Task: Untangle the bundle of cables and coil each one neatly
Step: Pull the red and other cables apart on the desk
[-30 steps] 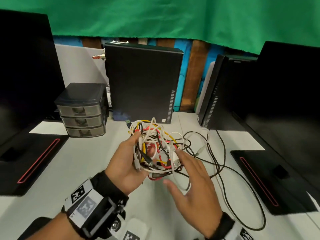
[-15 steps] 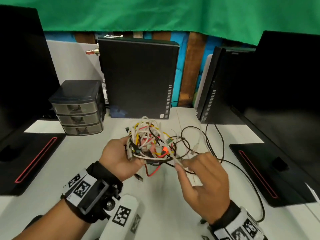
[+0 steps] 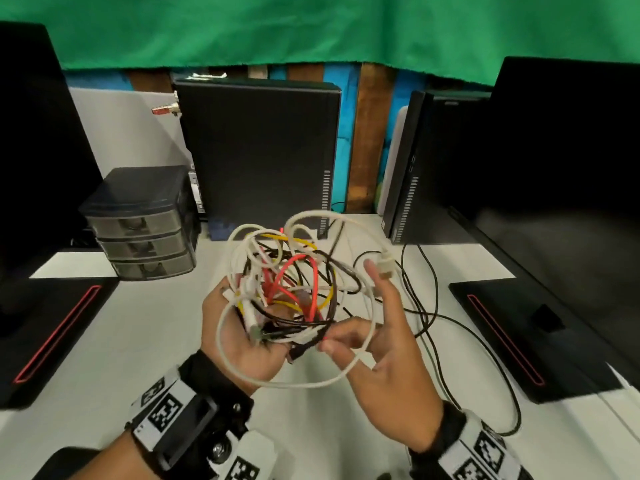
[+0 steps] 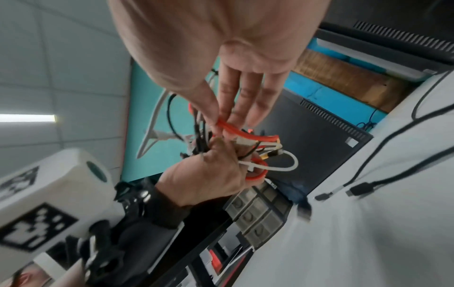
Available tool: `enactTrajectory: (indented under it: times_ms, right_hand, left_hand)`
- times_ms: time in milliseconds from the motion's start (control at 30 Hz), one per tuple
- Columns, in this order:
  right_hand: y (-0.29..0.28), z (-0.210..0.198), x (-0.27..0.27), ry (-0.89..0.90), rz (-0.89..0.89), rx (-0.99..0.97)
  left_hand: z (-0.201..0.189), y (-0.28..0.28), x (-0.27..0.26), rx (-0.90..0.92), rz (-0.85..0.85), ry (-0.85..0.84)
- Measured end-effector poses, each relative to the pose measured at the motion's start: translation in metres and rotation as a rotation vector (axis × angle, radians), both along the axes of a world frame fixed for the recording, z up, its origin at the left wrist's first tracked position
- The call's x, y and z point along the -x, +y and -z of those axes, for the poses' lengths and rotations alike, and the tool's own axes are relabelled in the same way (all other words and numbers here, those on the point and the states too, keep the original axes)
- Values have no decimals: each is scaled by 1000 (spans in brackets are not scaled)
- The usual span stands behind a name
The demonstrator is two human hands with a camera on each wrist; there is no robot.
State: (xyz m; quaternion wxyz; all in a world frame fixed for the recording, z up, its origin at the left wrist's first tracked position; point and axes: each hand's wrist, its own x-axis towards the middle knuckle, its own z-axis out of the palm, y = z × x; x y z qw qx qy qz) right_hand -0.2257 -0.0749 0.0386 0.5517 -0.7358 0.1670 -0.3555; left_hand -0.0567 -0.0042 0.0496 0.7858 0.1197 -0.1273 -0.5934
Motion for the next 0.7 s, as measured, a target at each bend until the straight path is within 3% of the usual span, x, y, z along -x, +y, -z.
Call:
enactTrajectory:
  times_ms: [100,200,233,300,367,400,433,533,600,700]
  right_hand:
    - [-17,-4,4,-2,39,87]
    - [-44,-2,8,25,245,295]
    - [-55,-2,10,36,305,308]
    - [-75,-3,15,84,372,225]
    - [-88,-4,19,95,364,54]
    - [-91,-5,20,82,360,-29]
    - [-93,-5,21,62,365,-98]
    - [-96,-7,22,-4,379,-245]
    - [-98,-10,24,-19,365,-308]
    - [-99,-20,26,-74,313,-364]
  left_hand:
    - [3,2,-6,-91,-130,91]
    - [-7,7,-3,-180,-388,-32]
    - [-11,6,0,-200,-363,-86]
    - [9,6,-22,-295,-380,-163]
    - [34,9,-51,-429,-436,-36]
    - [42,7,-61,-492,-426,-56]
    - [43,5,-65,-514,-388,-105]
    - [17,1,-48,-474,-127,-455]
    - [-4,1,-34,-455,-176,-647]
    - [1,1,-47,-402,-289,-916]
